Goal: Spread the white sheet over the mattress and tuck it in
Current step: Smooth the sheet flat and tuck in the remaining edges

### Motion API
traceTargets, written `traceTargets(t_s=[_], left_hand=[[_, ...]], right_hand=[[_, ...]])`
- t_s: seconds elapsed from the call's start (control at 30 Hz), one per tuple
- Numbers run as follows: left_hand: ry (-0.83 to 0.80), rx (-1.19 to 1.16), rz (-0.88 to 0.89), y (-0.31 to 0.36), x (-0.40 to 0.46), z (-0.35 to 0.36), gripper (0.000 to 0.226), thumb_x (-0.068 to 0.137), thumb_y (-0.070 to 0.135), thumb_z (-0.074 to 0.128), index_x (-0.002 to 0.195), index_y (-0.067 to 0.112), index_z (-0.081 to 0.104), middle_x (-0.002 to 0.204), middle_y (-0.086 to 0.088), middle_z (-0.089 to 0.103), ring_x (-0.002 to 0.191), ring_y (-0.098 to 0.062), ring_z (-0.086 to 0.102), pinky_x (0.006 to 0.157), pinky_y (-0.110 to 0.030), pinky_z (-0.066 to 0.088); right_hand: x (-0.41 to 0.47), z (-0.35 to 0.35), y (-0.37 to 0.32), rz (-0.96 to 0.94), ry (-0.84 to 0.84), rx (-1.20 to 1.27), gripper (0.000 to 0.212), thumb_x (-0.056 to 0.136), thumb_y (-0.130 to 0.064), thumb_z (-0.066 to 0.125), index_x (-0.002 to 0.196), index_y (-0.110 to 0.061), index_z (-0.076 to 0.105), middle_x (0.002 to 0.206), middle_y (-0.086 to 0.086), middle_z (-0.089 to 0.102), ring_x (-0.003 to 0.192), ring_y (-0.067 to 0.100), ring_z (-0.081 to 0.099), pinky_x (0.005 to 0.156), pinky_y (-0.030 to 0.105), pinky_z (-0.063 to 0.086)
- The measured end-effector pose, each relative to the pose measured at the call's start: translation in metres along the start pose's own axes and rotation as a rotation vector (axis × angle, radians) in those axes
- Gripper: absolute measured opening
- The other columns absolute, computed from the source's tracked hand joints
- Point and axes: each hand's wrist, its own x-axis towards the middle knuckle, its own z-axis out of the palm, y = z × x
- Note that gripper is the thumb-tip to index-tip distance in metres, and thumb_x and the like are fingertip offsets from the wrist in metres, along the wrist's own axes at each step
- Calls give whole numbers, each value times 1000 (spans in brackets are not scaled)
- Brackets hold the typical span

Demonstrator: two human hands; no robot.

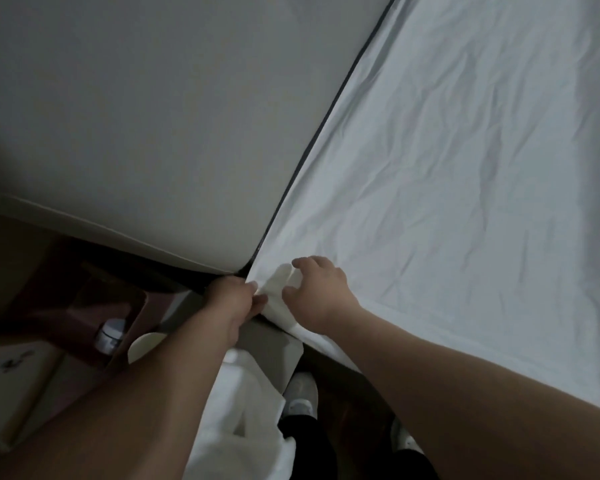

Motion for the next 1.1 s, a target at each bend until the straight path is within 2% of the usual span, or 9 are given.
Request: traceTargets(t_s=[0.2,0.33,0.4,0.5,0.6,0.83,0.9,0.97,1.1], left_hand=[[183,-321,96,-13,0,-2,12,104,10,56,114,7,62,96,-11,68,83,-13,69,62,-15,55],[269,-343,151,-18,-8,4,13,105,11,54,117,11,60,89,-3,66,79,-8,67,72,-19,53],[290,-241,118,-19,-2,4,15,103,9,56,116,12,63,92,-6,68,84,-16,69,82,-30,57],[122,68,11,-15,12,8,10,92,6,64,102,5,65,103,-16,67,93,-27,66,97,-45,55],[111,301,0,-33,56,10,53,69,36,61,110,2,64,113,-30,69,102,-45,70,91,-55,59],[242,457,128,9,-35,45,51,83,36,48,118,2,61,123,-21,64,112,-42,61,99,-48,52],[239,566,246,15,-57,60,64,83,38,50,135,-1,53,143,-23,52,131,-40,50,111,-47,42],[121,761,422,21,-78,78,73,93,39,52,156,8,31,168,-14,18,153,-31,19,125,-43,20],[-143,1109,741,45,-76,107,73,101,48,43,163,30,9,170,7,-15,156,-20,-15,128,-44,4]], right_hand=[[-10,8,7,-37,114,-159,58,95,-38,51,150,-24,40,164,-1,24,151,28,17,120,51,26],[-14,-2,18,82,173,-182,64,96,-31,44,156,-30,26,171,-2,1,157,30,-8,122,66,4],[-15,-6,29,151,155,-191,66,92,-27,42,154,-34,22,169,-6,-4,156,34,-12,118,72,4],[-20,-4,48,163,115,-242,72,83,-22,48,147,-39,18,163,-7,-3,153,38,-4,107,73,24],[-30,4,63,109,60,-368,92,86,-25,55,155,-37,-3,165,-4,-19,153,39,-16,109,72,25],[-37,4,72,126,24,-436,101,88,-32,59,157,-37,-16,164,-2,-27,153,39,-20,109,72,27],[-39,1,74,113,6,-492,100,89,-33,57,157,-34,-16,164,0,-26,153,40,-17,109,70,28],[-42,-4,77,76,-10,-534,99,88,-34,56,158,-33,-14,165,2,-22,154,40,-12,110,67,26],[-44,-24,87,-61,-35,-638,89,86,-43,53,160,-31,5,168,3,1,151,37,12,116,64,17]])
